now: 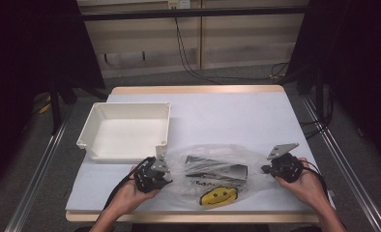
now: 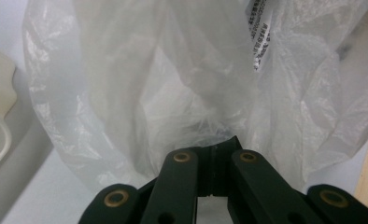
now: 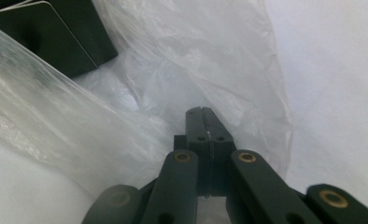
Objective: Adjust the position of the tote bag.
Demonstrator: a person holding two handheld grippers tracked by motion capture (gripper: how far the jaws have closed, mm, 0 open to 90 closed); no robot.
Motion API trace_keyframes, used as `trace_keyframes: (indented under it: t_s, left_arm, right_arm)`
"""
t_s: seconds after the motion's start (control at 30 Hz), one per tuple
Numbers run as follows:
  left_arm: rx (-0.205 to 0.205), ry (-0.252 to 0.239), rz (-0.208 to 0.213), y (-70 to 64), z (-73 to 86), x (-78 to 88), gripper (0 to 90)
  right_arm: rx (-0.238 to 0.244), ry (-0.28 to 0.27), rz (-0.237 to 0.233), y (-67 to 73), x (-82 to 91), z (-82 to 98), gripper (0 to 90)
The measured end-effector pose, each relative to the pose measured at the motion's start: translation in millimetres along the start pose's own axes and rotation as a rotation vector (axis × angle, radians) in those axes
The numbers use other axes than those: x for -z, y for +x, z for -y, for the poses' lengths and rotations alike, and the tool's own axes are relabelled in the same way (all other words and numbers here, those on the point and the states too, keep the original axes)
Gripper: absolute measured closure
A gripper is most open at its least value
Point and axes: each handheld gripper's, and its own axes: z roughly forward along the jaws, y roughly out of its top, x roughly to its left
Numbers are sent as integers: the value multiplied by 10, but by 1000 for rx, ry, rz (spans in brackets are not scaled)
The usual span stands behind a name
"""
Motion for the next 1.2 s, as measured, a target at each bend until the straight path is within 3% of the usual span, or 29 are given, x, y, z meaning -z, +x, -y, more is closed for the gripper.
trace_keyframes:
  t_s: [0.17,0.27,0.33,0.37,0.47,0.57,0.67,0.7,0.73,0.77,0.8,1.0,1.2]
  left_arm:
    - [-15,8,-3,-13,20,19,900]
    - [-22,9,-27,-61,26,21,900]
    - [-27,10,-17,-88,55,40,900]
    - [-26,8,-14,-96,76,52,900]
    - [0,-6,-6,-103,98,58,900]
    - [20,-31,33,-73,101,47,900]
    - [33,-46,41,-84,71,54,900]
    - [13,-47,54,-67,52,78,900]
    - [48,-82,52,-92,38,83,900]
    - [10,-72,55,-72,19,125,900]
    - [33,-103,65,-86,4,143,900]
    - [34,-200,98,-175,-91,314,900]
    - [1,-239,110,-198,-229,435,900]
  right_arm:
    - [0,-4,12,-29,3,22,900]
    - [-9,-2,15,-41,9,31,900]
    - [-25,-5,17,-64,13,47,900]
    - [-15,-2,39,-82,18,53,900]
    - [-42,-14,21,-119,22,82,900]
    - [-16,-13,52,-83,3,45,900]
    - [-36,-47,-5,-61,2,7,900]
    - [-31,-53,-9,-46,1,-16,900]
    - [-31,-58,-7,-27,12,-41,900]
    - [-35,-78,-26,-12,25,-62,900]
    - [-24,-103,-34,-5,40,-81,900]
    - [-33,-201,-93,94,190,-131,900]
    - [-9,-274,-136,249,324,-239,900]
